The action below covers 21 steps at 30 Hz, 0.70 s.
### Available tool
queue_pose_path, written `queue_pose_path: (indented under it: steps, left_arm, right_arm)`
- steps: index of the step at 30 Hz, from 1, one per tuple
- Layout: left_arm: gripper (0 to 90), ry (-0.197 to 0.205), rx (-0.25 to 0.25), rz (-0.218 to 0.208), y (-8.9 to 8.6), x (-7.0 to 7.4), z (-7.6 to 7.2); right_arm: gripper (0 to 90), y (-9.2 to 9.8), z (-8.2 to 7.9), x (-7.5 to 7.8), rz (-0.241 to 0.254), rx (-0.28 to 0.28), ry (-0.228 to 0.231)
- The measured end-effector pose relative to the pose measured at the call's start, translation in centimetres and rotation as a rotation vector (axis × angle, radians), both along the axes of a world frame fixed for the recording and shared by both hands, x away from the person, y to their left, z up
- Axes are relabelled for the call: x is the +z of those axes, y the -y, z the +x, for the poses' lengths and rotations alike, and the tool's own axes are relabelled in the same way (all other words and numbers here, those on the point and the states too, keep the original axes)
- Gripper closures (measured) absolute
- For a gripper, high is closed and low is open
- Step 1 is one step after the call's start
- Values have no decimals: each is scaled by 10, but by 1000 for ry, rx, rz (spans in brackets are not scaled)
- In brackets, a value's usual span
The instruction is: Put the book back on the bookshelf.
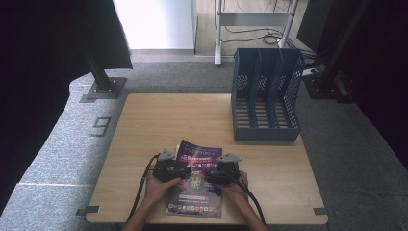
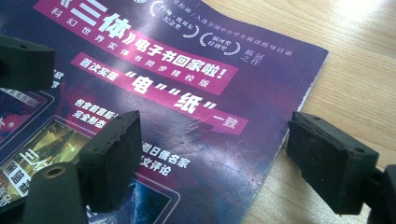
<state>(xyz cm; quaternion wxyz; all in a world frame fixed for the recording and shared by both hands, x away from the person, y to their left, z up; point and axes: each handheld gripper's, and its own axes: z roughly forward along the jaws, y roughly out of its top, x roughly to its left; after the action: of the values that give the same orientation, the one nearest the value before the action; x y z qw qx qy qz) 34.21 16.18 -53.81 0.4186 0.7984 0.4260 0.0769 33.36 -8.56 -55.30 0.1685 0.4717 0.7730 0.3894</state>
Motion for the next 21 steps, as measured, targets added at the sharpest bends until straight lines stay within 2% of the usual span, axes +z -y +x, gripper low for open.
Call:
queue_pose_path:
  steps: [7,10,15,16,17,18,21]
  left_arm:
    - [360,3,3,10,4,-3,0]
    - [358,0,2,-7,7,-4,-1]
    - [374,16,-3,27,11,-4,0]
    - [394,26,-2,52,13,-3,0]
    - [399,26,-2,52,13,-3,0]
    - [399,36,-3,77,15,-2,0]
    - [431,40,2,105,18,-1,2]
  right_arm:
    - [178,0,0,0,0,0,0]
    - [178,0,0,0,-1,1,3]
    - [178,0,0,0,-1,0,3]
    - [178,0,0,0,-2,1,3]
    - [178,0,0,0,-2,1,3]
    - [178,0,0,0,-2,1,3]
    - [178,0,0,0,-1,0,2]
